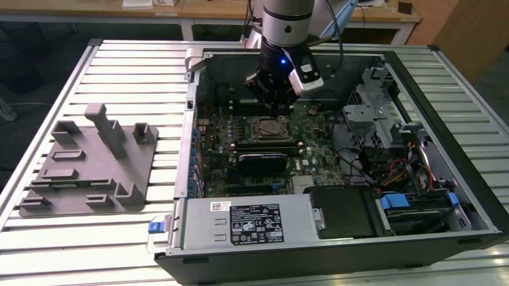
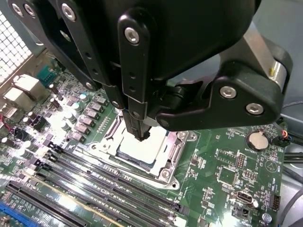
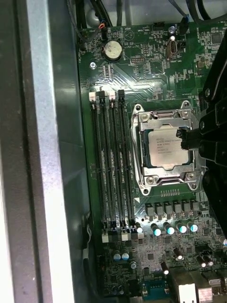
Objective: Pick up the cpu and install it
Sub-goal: 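Install the second cpu locking lever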
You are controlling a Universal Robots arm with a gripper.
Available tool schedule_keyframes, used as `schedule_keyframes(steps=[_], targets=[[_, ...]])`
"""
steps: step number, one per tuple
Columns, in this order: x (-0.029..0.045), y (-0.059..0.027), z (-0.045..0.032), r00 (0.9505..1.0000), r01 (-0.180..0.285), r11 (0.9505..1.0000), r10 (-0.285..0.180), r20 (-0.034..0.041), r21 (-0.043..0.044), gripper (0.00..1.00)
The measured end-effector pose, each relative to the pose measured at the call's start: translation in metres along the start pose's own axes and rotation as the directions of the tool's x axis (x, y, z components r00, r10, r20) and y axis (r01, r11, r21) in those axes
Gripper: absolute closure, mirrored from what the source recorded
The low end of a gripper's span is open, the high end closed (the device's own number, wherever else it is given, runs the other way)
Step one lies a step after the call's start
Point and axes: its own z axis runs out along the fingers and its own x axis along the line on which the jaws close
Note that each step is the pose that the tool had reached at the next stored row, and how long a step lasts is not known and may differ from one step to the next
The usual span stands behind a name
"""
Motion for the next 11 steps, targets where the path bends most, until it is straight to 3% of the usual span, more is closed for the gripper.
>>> schedule_keyframes(steps=[11], targets=[[-0.0008, -0.0080, 0.0003, 1.0000, 0.000, 1.0000, 0.000, -0.0001, 0.0001, 0.89]])
